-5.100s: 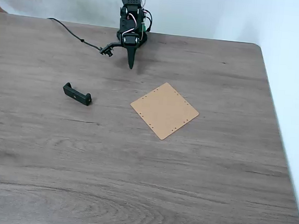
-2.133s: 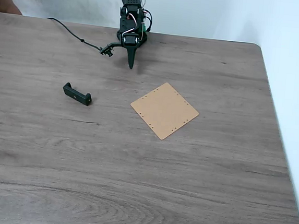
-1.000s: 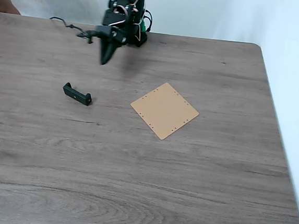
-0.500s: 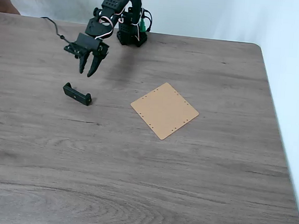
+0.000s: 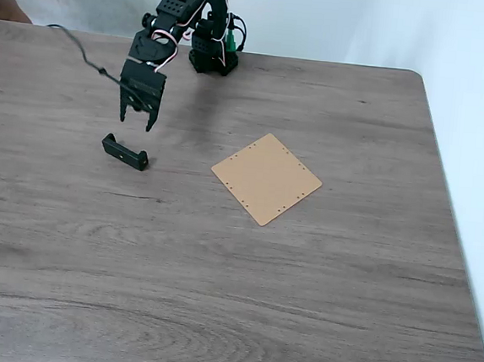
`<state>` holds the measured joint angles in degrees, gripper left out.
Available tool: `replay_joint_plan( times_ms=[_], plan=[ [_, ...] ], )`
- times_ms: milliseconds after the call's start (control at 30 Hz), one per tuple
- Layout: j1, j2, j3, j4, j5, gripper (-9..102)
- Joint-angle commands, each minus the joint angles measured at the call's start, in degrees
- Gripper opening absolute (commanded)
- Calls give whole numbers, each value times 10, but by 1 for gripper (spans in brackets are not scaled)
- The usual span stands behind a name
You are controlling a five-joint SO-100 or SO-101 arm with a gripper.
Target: Grasp a black block and then place it on the board.
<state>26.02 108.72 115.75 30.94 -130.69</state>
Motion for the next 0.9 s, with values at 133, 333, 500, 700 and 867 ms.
replay_joint_plan(
  times_ms=[133, 333, 500, 700, 867],
  plan=[
    [32, -13, -67, 2, -155, 26],
    [67, -36, -90, 6, -265, 28],
    [78, -65, -108, 7, -313, 29],
    [91, -96, -122, -4, -359, 29],
    [92, -138, -151, -21, -382, 29]
  ],
)
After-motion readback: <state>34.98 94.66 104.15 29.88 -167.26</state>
